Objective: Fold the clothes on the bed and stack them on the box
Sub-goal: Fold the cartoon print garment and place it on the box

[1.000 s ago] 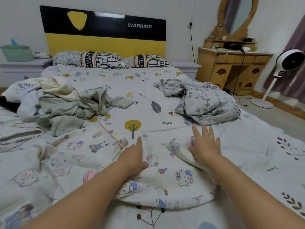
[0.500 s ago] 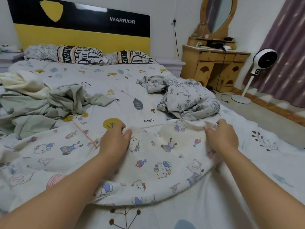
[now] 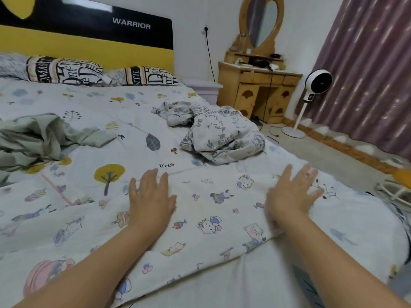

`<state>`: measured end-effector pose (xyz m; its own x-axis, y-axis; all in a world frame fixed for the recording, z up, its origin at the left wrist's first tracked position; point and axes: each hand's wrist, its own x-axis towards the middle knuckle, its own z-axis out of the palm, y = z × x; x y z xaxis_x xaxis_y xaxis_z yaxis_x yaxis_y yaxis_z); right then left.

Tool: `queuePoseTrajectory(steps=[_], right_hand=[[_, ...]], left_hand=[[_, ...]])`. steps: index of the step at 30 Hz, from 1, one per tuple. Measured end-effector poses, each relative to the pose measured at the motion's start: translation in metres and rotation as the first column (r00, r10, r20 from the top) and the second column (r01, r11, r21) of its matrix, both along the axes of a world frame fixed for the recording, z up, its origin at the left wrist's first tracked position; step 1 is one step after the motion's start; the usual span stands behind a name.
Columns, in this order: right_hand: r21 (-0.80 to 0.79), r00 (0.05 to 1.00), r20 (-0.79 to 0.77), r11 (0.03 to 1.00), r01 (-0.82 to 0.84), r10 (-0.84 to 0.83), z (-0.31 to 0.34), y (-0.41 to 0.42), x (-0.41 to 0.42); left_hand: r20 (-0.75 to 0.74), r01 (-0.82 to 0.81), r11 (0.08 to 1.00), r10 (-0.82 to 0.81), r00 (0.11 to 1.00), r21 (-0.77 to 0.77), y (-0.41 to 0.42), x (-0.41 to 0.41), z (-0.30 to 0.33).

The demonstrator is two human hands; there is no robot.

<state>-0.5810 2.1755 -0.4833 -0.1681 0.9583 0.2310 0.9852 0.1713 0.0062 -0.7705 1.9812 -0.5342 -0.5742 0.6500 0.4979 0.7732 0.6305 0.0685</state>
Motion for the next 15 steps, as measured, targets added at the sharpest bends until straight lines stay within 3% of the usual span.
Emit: queuePoseTrajectory(steps=[2, 3, 5, 7, 9, 11, 15], right_hand=[[0.053, 0.949, -0.03, 0.949, -0.311, 0.312, -0.004, -0.02, -0.021], [0.035, 0.873, -0.007, 0.872, -0.487, 0.488, -0.009, -0.032, -0.03], [-0.119, 0.755, 0.081, 0.758, -0.641, 0.651, -0.027, -0.039, -0.036], [-0.284, 0.84, 0.074, 0.818, -0.5, 0.538, -0.043, -0.02, -0.026], [-0.34, 0.945, -0.003, 0.888, -0.308, 0.327, -0.051, 0.001, -0.006], [-0.335, 0.977, -0.058, 0.918, -0.214, 0.207, -0.054, 0.01, 0.007], [-0.38, 0.986, -0.098, 0.91, -0.164, 0.137, -0.056, 0.011, 0.008]], left_hand=[[-0.036, 0.085, 0.995, -0.087, 0.996, -0.05, 0.008, 0.014, -0.005], [0.004, 0.134, 0.984, -0.134, 0.991, -0.118, 0.011, 0.022, -0.005], [0.117, 0.204, 0.951, -0.181, 0.977, -0.231, 0.012, 0.034, -0.006], [0.216, 0.265, 0.916, -0.205, 0.955, -0.302, 0.011, 0.034, -0.018], [0.387, 0.305, 0.89, -0.163, 0.908, -0.34, 0.008, 0.032, -0.027], [0.412, 0.327, 0.881, -0.172, 0.895, -0.342, 0.009, 0.031, -0.028], [0.448, 0.334, 0.875, -0.158, 0.88, -0.349, 0.007, 0.034, -0.022]])
